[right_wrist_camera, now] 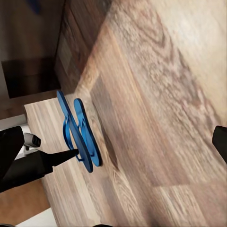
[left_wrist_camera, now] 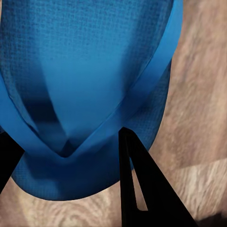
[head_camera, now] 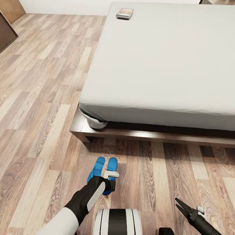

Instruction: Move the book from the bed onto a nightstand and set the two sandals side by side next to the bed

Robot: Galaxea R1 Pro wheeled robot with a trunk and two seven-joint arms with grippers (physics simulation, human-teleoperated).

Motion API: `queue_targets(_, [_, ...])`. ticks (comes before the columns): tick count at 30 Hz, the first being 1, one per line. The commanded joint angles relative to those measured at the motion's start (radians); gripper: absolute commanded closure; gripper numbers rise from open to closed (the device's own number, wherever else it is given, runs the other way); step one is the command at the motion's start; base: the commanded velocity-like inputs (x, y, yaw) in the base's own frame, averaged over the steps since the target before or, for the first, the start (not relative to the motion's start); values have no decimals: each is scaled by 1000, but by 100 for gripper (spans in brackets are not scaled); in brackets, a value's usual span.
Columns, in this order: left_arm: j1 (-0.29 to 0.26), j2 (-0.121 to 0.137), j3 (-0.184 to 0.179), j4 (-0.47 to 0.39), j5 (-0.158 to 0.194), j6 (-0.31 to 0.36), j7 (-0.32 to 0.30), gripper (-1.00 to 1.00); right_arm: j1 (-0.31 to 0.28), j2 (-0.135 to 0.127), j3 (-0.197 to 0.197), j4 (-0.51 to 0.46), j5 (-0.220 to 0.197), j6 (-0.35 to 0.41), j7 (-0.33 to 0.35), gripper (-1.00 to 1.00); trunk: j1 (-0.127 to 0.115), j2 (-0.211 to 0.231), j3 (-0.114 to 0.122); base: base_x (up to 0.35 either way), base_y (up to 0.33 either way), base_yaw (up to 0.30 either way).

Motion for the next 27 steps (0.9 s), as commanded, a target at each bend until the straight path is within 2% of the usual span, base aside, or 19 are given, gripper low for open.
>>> queue_targets(1, [-1,0,-3,-1,9,3,12,100,-1,-1,7,0,-11,11,3,-100,0,0,-1,0,0,0])
queue_targets(12, [-1,8,-3,-2,8,-4,13,100,-1,-1,7,1,-10,11,3,-100,0,0,-1,0,0,0])
queue_targets(25, [-1,26,-2,-3,8,-8,12,100,-1,-1,7,1,-11,11,2,-100,6,-3,-51,0,0,0])
queue_targets(27, [-1,26,-2,-4,8,-10,12,100,-1,-1,7,1,-11,11,2,-100,6,-3,-51,0,0,0])
